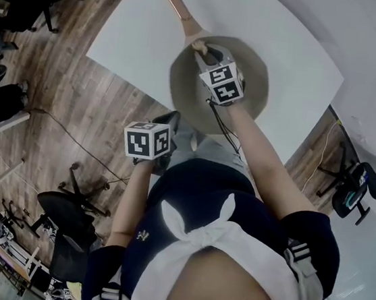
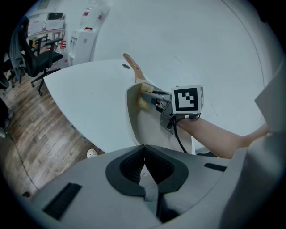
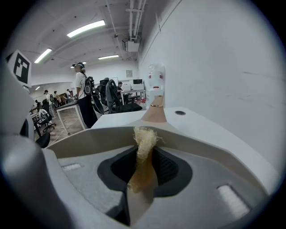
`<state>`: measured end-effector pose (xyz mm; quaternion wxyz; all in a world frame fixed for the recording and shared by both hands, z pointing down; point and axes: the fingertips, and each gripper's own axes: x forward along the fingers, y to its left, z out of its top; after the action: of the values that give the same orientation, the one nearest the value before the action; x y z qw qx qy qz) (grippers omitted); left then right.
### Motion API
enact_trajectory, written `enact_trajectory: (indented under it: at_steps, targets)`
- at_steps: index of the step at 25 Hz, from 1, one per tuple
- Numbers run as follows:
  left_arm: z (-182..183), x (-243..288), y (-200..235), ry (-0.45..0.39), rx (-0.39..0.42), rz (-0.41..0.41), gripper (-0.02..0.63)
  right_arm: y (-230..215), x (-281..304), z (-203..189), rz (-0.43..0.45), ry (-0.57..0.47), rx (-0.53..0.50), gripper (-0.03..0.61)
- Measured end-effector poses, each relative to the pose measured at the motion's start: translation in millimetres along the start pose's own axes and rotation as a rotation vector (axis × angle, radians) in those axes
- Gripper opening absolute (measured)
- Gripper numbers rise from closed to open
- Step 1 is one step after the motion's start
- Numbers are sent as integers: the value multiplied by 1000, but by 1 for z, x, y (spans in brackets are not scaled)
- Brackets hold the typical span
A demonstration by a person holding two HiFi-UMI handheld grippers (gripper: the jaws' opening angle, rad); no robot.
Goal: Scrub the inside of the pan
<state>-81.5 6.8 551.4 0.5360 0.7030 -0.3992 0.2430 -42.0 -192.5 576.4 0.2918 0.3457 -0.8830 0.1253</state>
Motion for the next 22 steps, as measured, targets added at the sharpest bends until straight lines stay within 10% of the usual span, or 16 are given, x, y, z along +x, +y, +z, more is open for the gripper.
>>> enact_trajectory:
  at_steps: [22]
  targets:
    - [0,-2,5,-11,9,9,5,-56,-24,-21,-337,111,25,92]
